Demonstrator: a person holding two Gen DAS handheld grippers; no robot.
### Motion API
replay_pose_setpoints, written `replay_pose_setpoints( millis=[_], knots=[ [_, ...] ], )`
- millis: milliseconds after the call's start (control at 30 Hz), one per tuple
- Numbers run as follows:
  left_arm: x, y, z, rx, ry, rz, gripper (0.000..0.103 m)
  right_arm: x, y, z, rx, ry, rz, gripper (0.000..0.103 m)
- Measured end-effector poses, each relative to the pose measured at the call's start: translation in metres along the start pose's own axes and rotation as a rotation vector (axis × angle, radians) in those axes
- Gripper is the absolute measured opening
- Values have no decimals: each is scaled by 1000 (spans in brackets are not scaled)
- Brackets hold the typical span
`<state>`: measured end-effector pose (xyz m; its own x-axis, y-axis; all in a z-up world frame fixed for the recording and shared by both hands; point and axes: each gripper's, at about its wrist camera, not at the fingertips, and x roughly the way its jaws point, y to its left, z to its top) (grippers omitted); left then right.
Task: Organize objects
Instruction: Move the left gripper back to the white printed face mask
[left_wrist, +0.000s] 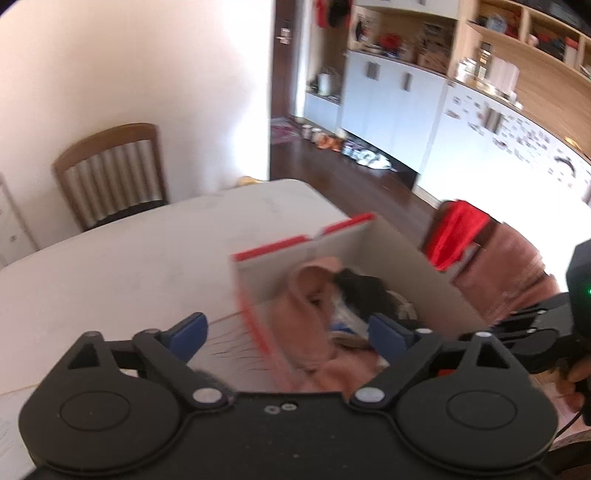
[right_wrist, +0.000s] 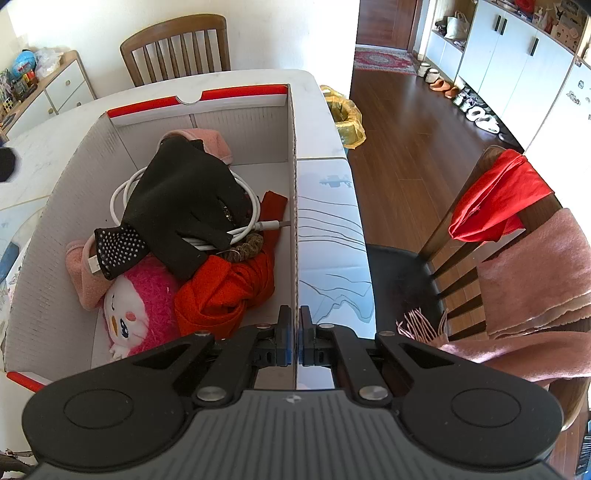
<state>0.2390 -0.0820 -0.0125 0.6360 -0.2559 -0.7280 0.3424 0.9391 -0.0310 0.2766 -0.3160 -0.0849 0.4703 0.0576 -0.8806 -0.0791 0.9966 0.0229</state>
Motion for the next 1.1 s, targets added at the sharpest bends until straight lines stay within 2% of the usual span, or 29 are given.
replay_pose_setpoints(
  millis=[100,233,567,867,1100],
  knots=[
    [-8,28,-7,-51,2,43,102,0,0,0,-1,0,-1,3],
    [-6,58,-23,-117,47,107,102,1,-1,-1,-1,4,-4,3],
    [20,101,-79,-235,176,209,102,1,1,-1,-9,11,-11,3],
    [53,128,-123,-328,290,227,102,2,2,-1,-13,18,-15,3],
    [69,135,-139,-336,317,244,100,3,2,-2,-13,24,-17,3]
  ],
)
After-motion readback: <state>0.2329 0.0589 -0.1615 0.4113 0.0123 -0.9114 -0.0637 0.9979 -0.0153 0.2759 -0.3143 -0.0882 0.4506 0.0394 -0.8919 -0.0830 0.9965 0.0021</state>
